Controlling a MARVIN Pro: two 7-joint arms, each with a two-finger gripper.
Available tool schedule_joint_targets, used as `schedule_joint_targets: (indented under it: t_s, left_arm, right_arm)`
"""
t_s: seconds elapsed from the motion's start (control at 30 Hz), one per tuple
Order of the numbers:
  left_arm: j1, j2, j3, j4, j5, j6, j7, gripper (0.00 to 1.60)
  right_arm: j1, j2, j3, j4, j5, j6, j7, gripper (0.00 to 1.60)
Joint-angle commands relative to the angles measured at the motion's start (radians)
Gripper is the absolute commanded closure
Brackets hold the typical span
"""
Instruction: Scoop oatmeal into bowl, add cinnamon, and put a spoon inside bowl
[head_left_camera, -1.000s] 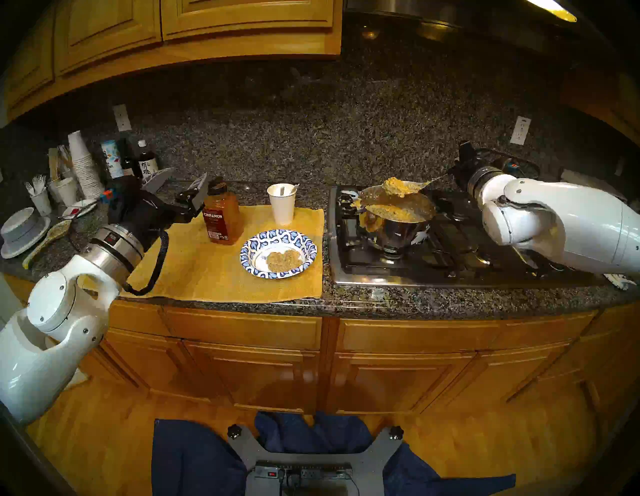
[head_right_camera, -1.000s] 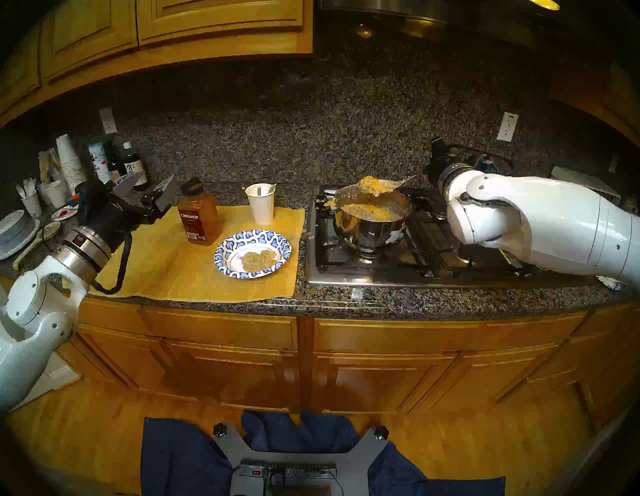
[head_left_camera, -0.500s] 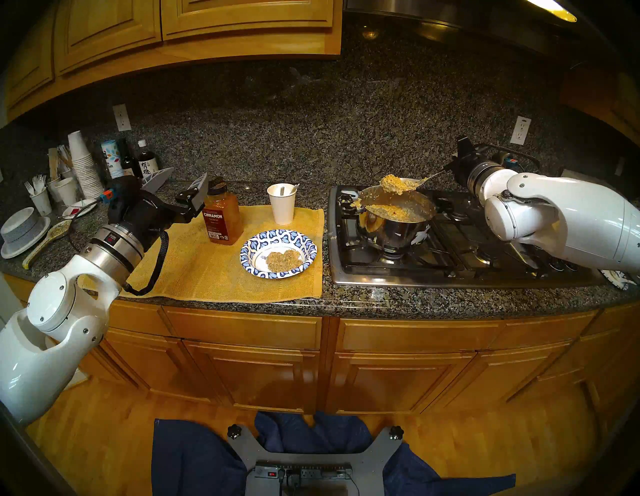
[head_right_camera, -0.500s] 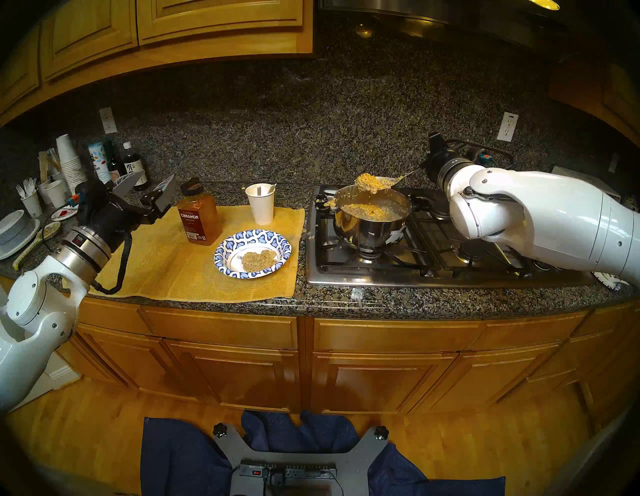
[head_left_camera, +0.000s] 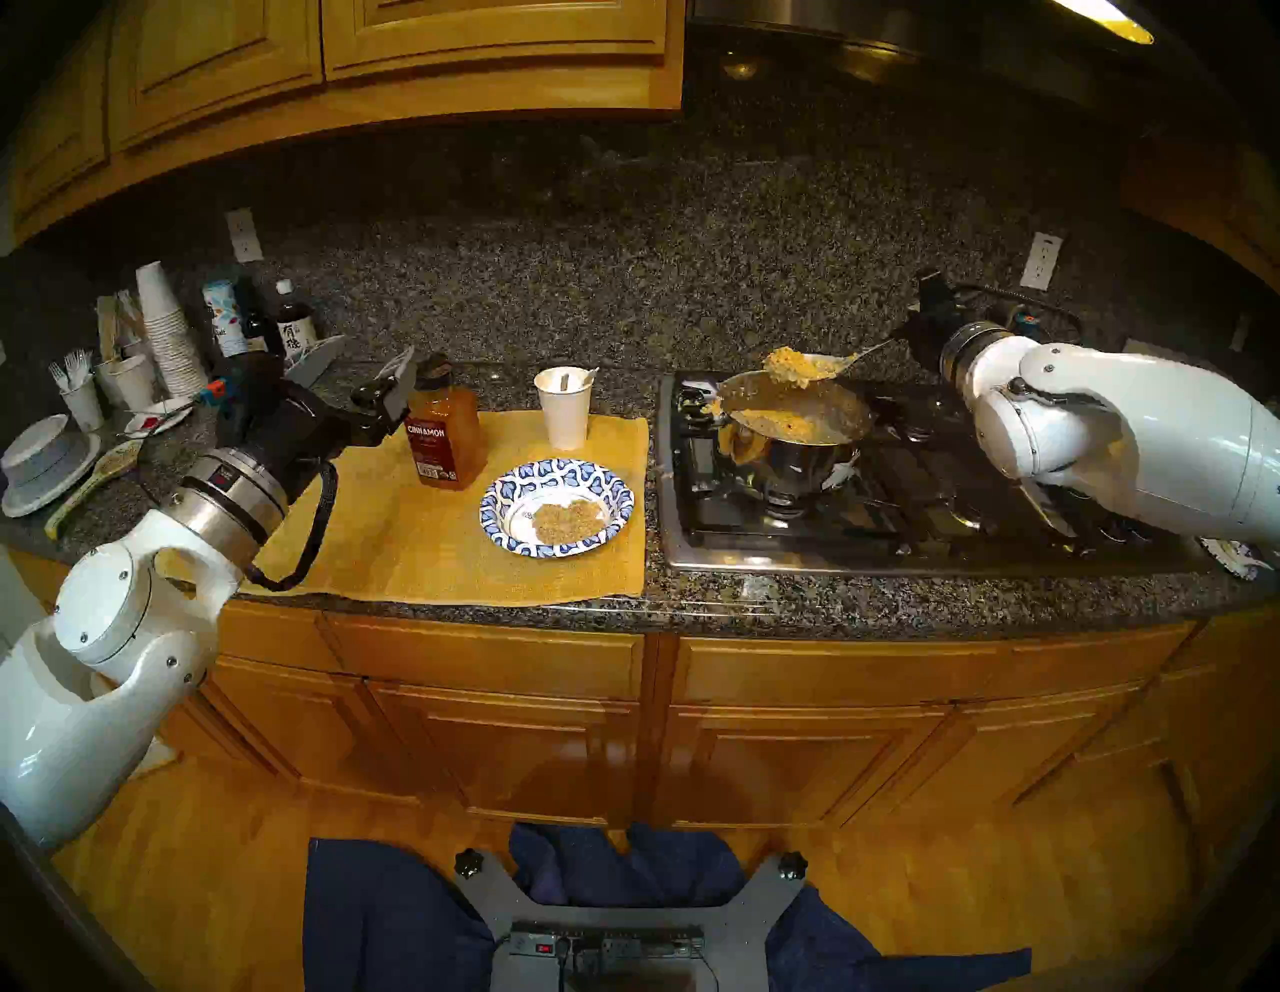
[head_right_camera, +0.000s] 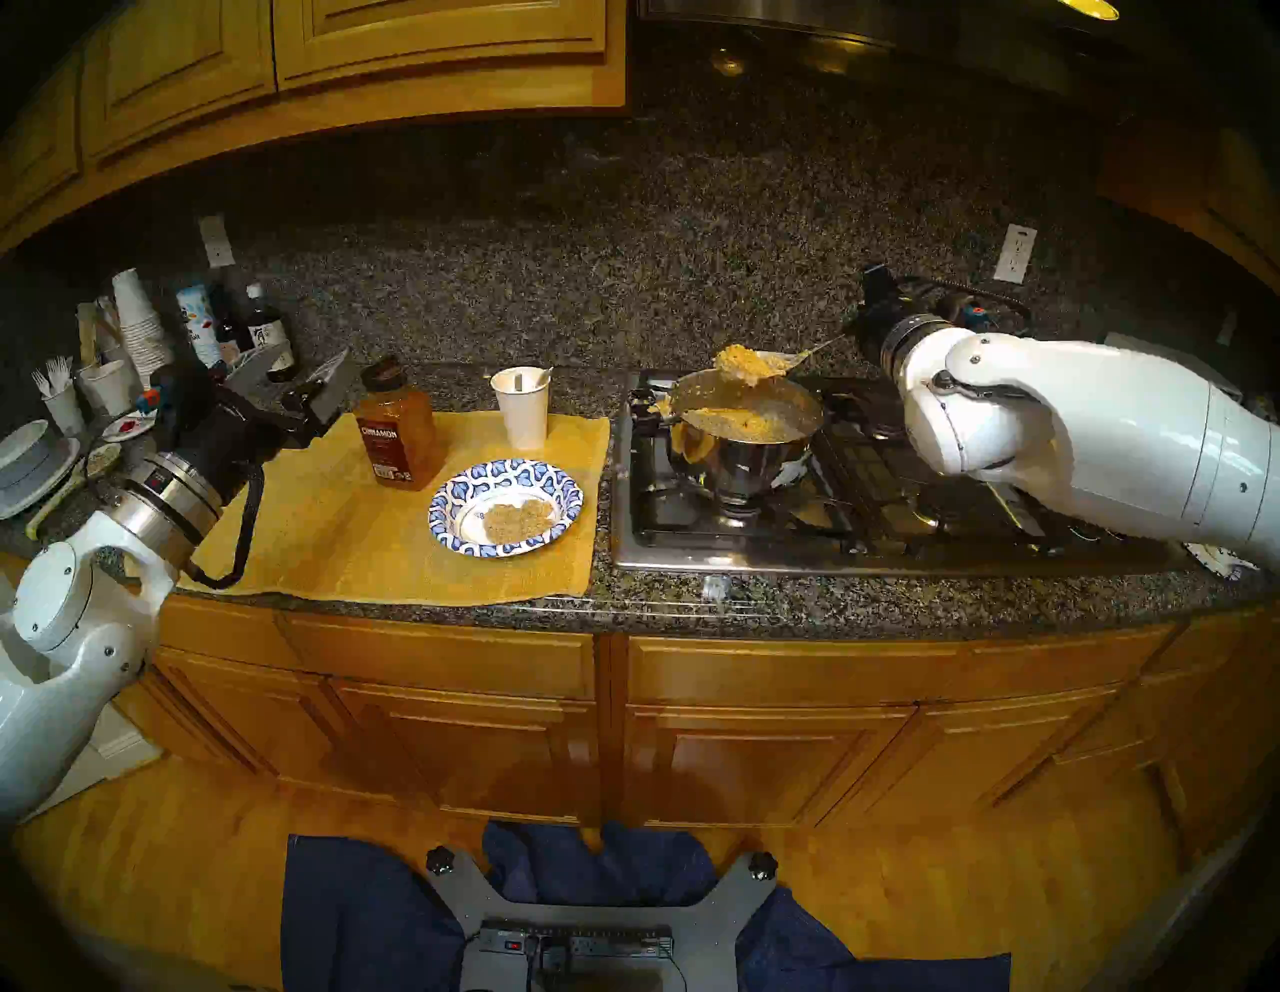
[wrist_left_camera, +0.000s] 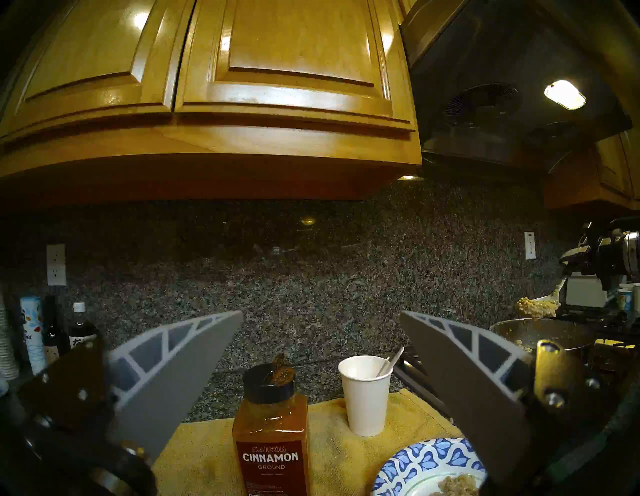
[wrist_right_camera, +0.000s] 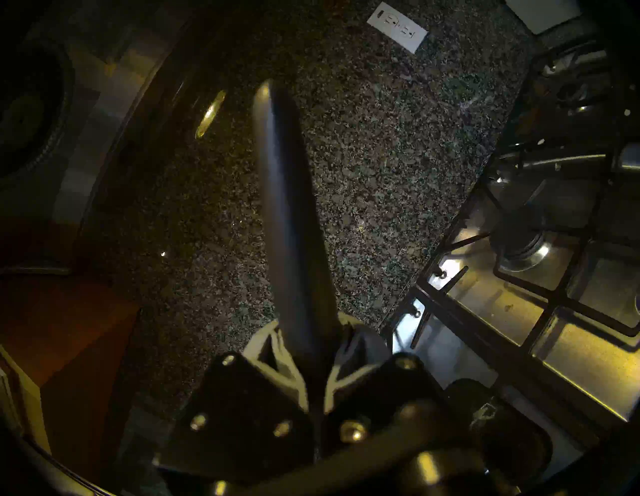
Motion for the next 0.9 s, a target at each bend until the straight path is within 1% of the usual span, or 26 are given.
schedule_joint_targets:
  t_s: [0.0, 0.27, 0.87]
  left_arm:
    - [-0.018, 0.0, -0.023, -0.012, 0.002, -0.013, -0.001, 0.0]
    - [-0.018, 0.0, -0.023, -0.012, 0.002, -0.013, -0.001, 0.0]
    - [-0.018, 0.001, -0.022, -0.012, 0.002, -0.012, -0.001, 0.0]
  right_arm:
    - [0.053, 0.001, 0.038, -0.013, -0.022, -0.008, 0.015, 1.6]
    - [0.058, -0.004, 0.039, -0.019, -0.023, -0.01, 0.012, 1.6]
    - [0.087, -0.069, 0.059, -0.05, -0.014, -0.032, -0.025, 1.6]
